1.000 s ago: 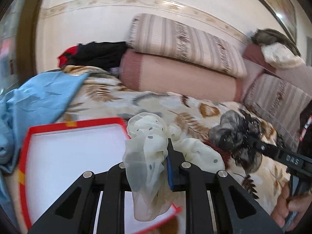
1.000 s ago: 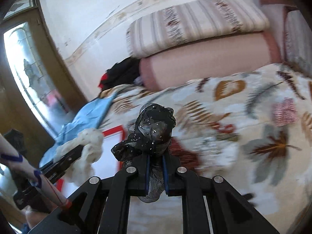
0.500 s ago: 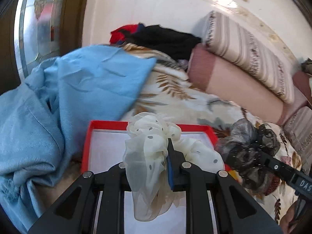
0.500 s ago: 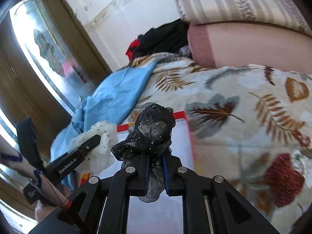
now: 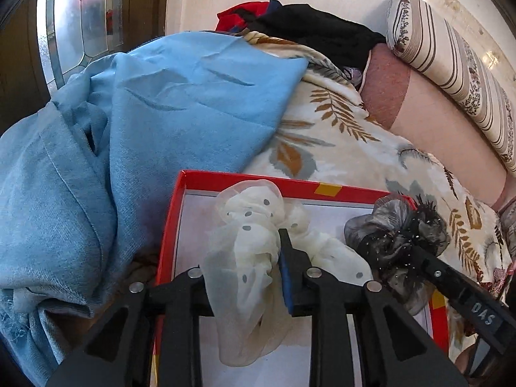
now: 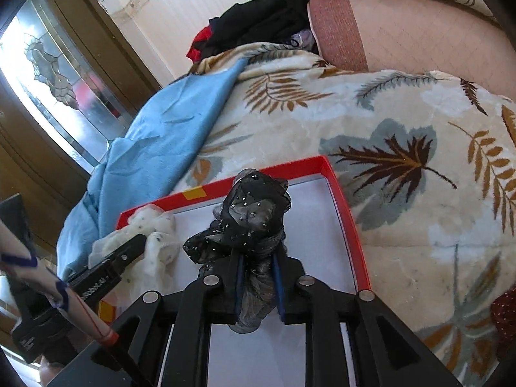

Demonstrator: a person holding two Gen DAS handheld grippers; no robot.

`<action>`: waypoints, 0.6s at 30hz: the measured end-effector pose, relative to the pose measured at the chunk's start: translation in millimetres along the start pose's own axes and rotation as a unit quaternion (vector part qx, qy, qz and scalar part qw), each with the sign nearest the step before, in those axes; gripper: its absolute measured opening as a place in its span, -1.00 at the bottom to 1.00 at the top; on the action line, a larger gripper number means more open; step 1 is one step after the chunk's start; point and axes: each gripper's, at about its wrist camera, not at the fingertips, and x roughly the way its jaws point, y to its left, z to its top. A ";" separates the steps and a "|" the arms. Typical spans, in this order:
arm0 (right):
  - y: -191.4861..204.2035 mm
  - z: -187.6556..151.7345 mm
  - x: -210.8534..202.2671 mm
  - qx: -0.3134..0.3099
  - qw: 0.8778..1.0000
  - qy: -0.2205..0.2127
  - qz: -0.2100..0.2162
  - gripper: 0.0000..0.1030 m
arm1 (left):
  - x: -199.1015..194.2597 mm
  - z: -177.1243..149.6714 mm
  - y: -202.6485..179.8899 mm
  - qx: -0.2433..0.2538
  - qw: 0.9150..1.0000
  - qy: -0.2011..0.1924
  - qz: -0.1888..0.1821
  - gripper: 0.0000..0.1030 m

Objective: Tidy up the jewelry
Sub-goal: 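Carry the white scrunchie with the left tool while the right tool carries the black scrunchie to the tray, then open both tools to drop the two scrunchies into the red-rimmed tray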

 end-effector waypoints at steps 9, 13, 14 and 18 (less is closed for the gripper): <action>-7.3 -3.8 -5.9 0.010 1.000 0.011 0.003 -0.02 | -12.0 1.6 -4.6 0.004 1.000 -0.019 0.010 0.09; -10.1 -6.4 -36.6 0.005 1.000 -0.007 0.016 -0.02 | -31.9 6.3 -13.5 -0.006 0.998 -0.057 -0.011 0.12; -11.7 -8.2 -47.9 0.001 1.000 -0.015 0.019 -0.02 | -39.2 6.4 -19.1 -0.005 0.997 -0.071 -0.022 0.12; -35.8 -22.3 -109.2 -0.006 0.998 -0.057 0.027 -0.02 | -59.2 2.8 -46.1 0.014 0.993 -0.099 -0.061 0.12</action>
